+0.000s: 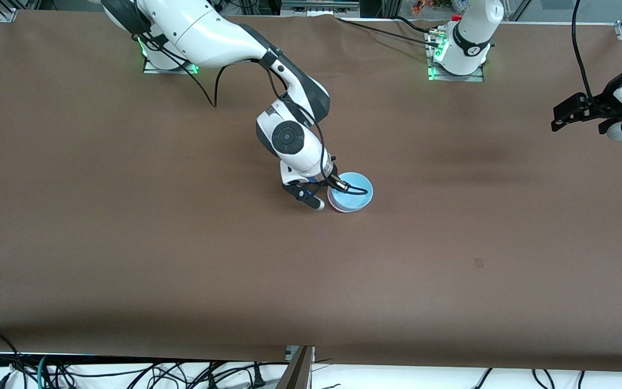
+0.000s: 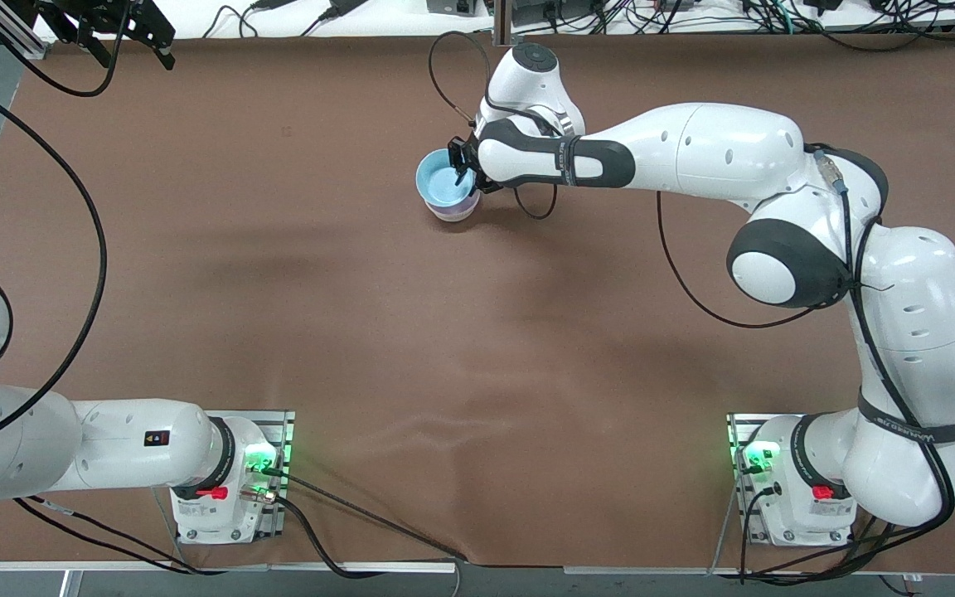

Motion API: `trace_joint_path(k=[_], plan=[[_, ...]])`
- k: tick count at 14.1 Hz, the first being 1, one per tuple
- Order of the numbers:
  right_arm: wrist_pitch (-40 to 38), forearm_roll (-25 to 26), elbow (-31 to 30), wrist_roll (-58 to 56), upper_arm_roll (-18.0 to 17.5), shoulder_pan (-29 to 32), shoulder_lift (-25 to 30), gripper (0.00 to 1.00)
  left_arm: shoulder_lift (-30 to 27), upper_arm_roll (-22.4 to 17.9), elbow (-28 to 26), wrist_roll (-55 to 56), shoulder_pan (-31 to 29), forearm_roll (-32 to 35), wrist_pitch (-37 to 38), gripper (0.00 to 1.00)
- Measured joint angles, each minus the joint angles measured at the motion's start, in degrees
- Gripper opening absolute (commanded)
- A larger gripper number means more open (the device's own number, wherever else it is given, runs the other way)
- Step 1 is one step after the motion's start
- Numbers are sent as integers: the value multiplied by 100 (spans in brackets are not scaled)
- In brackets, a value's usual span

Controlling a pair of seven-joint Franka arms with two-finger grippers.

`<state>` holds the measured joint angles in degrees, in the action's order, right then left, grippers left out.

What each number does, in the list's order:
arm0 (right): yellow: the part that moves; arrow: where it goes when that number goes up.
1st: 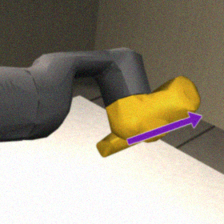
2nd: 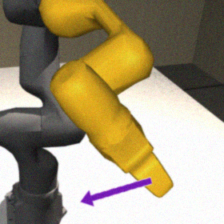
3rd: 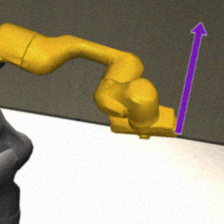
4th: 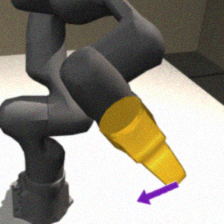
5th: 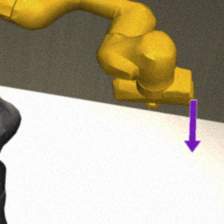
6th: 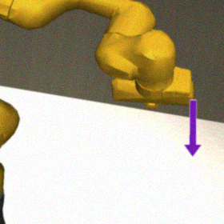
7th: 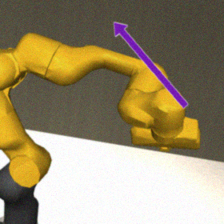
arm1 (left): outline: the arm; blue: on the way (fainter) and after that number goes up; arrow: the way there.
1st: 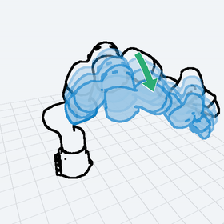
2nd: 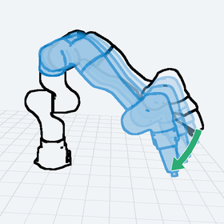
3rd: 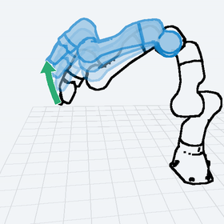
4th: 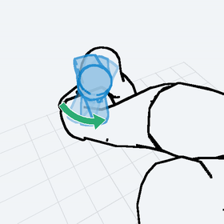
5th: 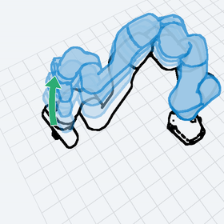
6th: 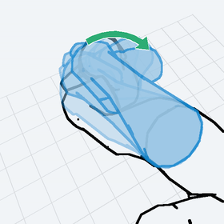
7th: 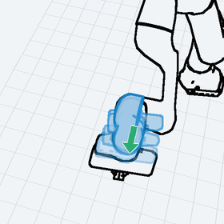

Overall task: Stack pink and blue bowls on white bowl
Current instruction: 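Open the right gripper to release the blue bowl and raise it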

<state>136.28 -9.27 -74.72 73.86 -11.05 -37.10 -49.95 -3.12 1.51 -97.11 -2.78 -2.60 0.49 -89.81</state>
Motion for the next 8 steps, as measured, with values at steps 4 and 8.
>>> trace_joint_path(k=[4,8], plan=[[43,0,66,221,1,27,18,100,0,0,0,0,0,0,0,100],[-197,0,143,225,14,147,129,100,0,0,0,0,0,0,0,100]])
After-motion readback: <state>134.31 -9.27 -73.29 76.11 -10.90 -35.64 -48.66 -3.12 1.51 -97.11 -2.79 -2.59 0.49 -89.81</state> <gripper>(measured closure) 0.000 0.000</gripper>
